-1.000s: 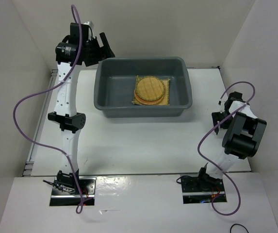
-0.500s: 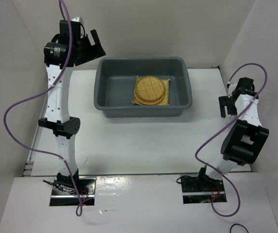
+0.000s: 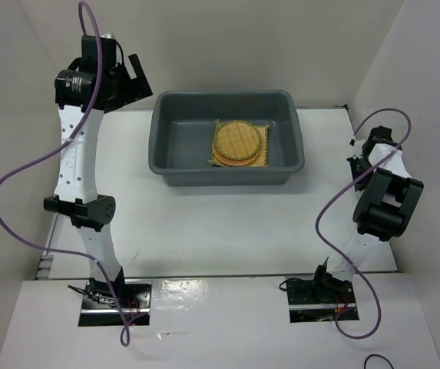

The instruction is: Place the mixed dishes into the plastic bin

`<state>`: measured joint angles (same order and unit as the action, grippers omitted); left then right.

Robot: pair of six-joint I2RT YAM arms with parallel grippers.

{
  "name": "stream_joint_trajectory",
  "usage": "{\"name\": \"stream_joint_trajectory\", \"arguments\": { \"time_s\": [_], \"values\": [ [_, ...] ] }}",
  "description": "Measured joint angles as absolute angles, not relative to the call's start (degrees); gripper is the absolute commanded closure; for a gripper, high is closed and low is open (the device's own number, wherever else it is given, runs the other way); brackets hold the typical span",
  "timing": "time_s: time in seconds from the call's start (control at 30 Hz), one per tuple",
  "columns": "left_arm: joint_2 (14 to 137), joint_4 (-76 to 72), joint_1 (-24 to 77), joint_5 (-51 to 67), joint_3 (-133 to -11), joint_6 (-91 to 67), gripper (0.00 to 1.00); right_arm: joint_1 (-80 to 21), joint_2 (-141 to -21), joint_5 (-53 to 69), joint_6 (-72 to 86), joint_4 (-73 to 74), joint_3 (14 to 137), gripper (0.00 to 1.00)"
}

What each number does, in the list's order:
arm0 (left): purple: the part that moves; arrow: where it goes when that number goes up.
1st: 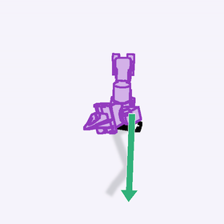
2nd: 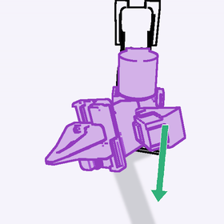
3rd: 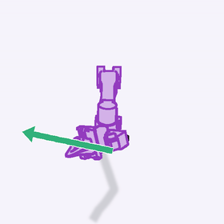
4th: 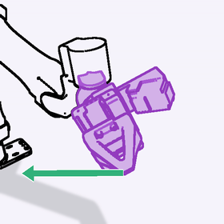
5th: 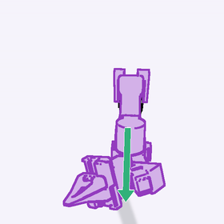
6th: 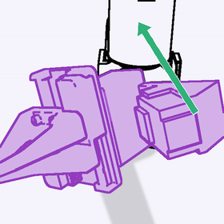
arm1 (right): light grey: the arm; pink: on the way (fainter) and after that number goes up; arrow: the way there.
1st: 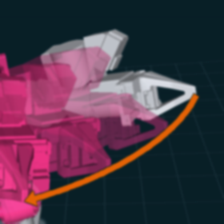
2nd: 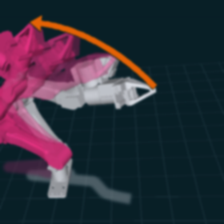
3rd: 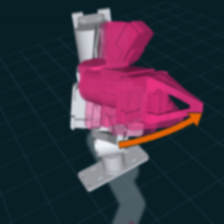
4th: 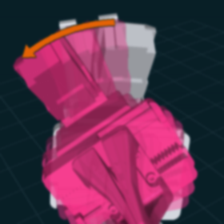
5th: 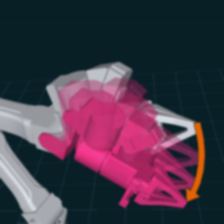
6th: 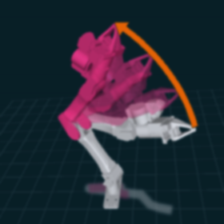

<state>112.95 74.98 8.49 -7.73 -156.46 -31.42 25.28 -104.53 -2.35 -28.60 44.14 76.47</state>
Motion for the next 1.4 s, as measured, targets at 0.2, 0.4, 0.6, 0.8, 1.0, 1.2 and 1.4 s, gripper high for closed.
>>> {"name": "stream_joint_trajectory", "arguments": {
  "time_s": [0.2,0.4,0.6,0.8,1.0,1.2,1.4],
  "values": [
    [106.72,74.78,7.46,-11.09,-142.67,-31.44,0.02,24.38,-103.37,0.03,-26.92,48.62,85.17,1.0],
    [86.67,60.97,4.58,-13.91,-104.71,-30.52,0.0,12.71,-97.12,0.91,-25.65,55.09,106.39,1.0],
    [61.8,52.97,-0.1,-14.48,-78.11,-30.17,0.0,-16.03,-99.2,3.9,-25.32,58.3,137.38,1.0],
    [55.88,49.06,-0.25,-12.34,-68.38,-30.28,0.0,-30.3,-113.14,4.51,-24.71,61.32,152.81,1.0],
    [53.54,51.86,-0.25,-10.87,-63.37,-30.39,0.0,-37.54,-141.8,4.71,-23.86,65.82,171.96,1.0],
    [50.26,53.67,-0.73,-10.59,-65.17,-30.35,0.0,-40.75,-155.72,5.48,-23.64,71.92,173.95,1.0],
    [52.47,54.48,-0.73,-10.22,-65.6,-30.22,0.0,-41.6,-158.52,6.55,-23.92,73.34,176.29,0.98]
  ]
}}
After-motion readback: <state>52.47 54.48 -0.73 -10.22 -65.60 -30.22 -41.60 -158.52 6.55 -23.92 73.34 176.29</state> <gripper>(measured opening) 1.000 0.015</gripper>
